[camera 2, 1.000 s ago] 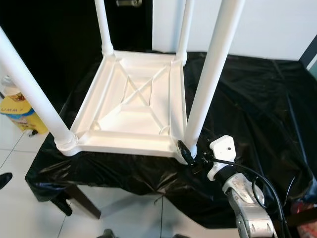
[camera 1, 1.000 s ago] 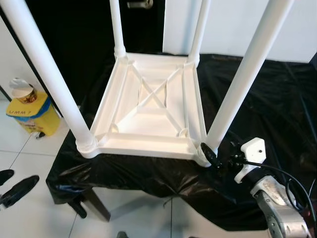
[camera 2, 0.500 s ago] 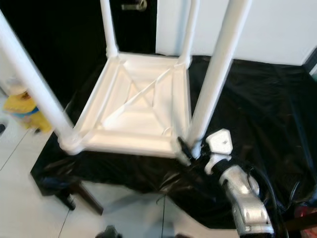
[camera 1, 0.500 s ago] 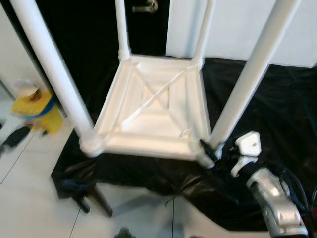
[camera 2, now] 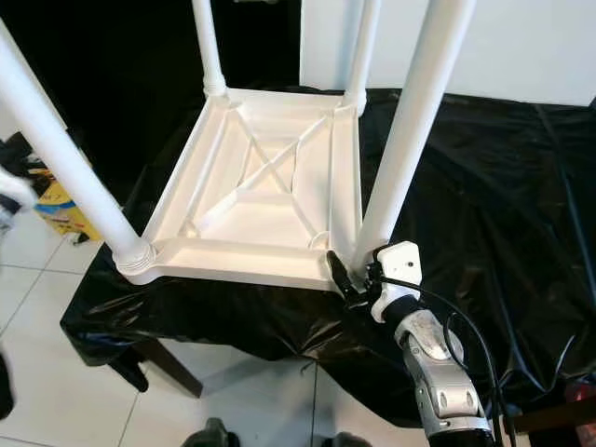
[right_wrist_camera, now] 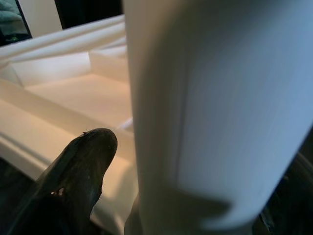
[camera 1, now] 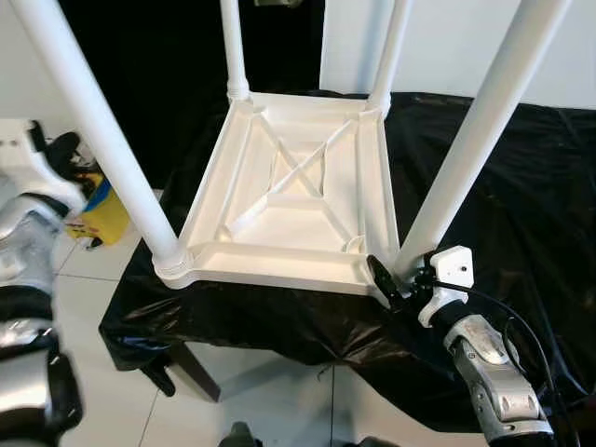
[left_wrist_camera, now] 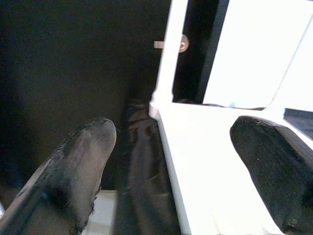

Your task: Building children table

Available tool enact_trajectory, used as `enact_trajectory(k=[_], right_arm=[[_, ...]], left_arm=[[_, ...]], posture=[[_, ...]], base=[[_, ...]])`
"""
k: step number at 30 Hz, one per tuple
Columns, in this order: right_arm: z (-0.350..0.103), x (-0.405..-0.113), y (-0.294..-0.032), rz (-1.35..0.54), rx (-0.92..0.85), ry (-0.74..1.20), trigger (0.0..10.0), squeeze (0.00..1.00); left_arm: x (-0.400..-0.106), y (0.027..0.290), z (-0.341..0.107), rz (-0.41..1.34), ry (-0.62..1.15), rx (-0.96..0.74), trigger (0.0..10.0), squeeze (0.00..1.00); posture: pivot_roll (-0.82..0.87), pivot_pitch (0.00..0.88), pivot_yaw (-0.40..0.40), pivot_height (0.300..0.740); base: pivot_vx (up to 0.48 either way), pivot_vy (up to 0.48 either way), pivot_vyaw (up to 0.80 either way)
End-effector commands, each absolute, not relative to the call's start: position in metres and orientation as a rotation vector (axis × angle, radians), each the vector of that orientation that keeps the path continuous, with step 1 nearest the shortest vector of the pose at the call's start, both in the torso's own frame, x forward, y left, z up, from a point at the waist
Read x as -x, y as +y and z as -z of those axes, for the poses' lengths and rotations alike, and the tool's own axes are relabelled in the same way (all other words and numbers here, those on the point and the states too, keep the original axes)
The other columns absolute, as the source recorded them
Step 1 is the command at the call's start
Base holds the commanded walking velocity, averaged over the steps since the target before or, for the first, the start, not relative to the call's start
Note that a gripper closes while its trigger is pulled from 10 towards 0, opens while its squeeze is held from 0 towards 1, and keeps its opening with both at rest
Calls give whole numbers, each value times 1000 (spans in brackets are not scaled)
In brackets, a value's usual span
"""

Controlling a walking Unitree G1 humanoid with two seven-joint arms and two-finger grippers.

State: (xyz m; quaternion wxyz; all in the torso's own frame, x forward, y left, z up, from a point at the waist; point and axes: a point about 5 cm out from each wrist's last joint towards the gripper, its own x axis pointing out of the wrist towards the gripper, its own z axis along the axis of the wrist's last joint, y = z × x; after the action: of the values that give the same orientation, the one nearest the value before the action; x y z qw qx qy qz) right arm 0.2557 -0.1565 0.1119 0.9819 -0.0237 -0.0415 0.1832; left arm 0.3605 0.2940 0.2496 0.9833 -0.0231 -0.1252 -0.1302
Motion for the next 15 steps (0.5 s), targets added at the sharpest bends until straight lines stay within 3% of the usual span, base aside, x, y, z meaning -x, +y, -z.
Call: enact_trajectory(k=[1,7,15], right_arm=[[-104,-252,-157,-348,59,-46,10000,0],[-99,-243,-152,-332,41,-33,10000,0],[-93,-236,-146,-299,24,-21,10000,0]], left_arm=[[-367,288,-247,273,-251,45,10000,0],[-378,271,-260,323,-335,152,10000,0],[-380,235,-265,568,-389,197,10000,0]], posture=[[47,109,26,740],[26,109,38,740],[8,98,49,740]], base=[[0,0,0],[0,0,0],[0,0,0]])
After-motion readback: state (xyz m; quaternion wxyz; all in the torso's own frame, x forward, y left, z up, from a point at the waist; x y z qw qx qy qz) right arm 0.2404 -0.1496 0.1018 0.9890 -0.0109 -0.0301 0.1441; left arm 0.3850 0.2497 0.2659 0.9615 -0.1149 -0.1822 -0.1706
